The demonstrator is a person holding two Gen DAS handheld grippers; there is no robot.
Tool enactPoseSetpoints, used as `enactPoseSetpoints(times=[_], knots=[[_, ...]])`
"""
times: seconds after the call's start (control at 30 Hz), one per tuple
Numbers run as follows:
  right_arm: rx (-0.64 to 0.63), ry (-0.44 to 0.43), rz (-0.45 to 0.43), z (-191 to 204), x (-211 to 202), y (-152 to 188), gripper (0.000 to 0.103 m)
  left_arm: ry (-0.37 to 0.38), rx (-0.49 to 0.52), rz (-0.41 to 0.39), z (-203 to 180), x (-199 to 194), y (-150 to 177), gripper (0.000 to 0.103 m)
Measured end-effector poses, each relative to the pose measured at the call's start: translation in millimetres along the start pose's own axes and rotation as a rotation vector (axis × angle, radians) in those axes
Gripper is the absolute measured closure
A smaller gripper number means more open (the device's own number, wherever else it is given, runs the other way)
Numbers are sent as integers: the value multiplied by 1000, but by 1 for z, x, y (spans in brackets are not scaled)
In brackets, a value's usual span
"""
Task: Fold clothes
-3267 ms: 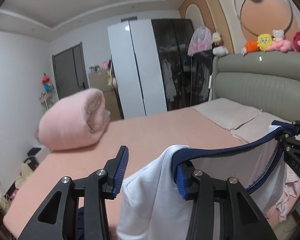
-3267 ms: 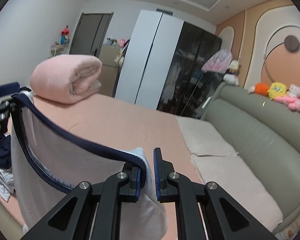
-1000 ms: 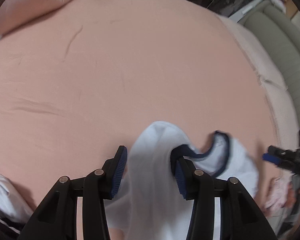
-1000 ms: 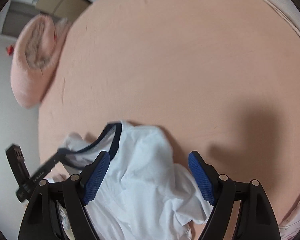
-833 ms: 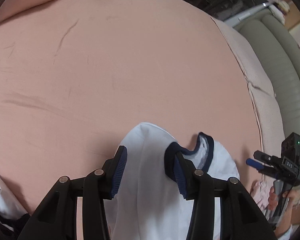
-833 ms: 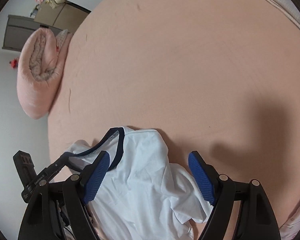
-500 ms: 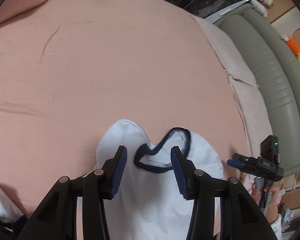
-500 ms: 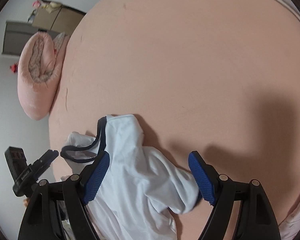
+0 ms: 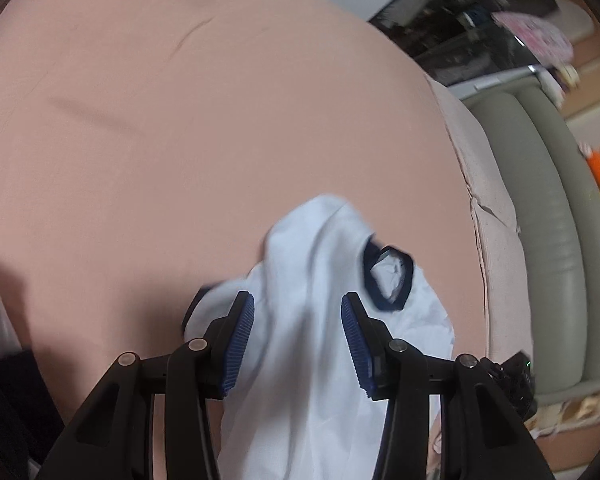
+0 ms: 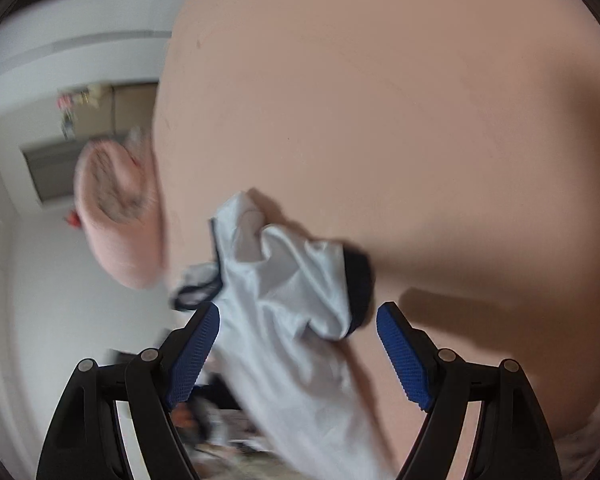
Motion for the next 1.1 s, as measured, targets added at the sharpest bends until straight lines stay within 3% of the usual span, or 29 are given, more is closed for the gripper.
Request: enactPoseSetpoints(times=[0.2,0.37,0.53,0.73,0.9,1.1], knots=[[71,-45,-31,-12,15,17,22,48,-100,-2,25,1,25,61],[69,-74,-50,-10,27,33,22,163,-219,-15,41,1,48,61],[115,-122,-85,-19,32,47,22,231,-307,-34,46,12,68,61],[141,-122,-93,-33,29,59,22,238,-334,-52,39,29,77,61],[142,-132,-110,-32,28,62,22,240,-320,-51,54,21,86,61],[171,-194,-130,-38,27,66,22,307,-359,-91,61,26,87,61]])
Point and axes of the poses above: each gripper's, at about its wrist camera, not at the fingertips, and x roughly the way its jaws point, z to its left, y to its underside, the point moved 9 cm from there along x, roughly the way its jaws point, and after that the axes turned 12 degrees about z, right-handed, at the moved point
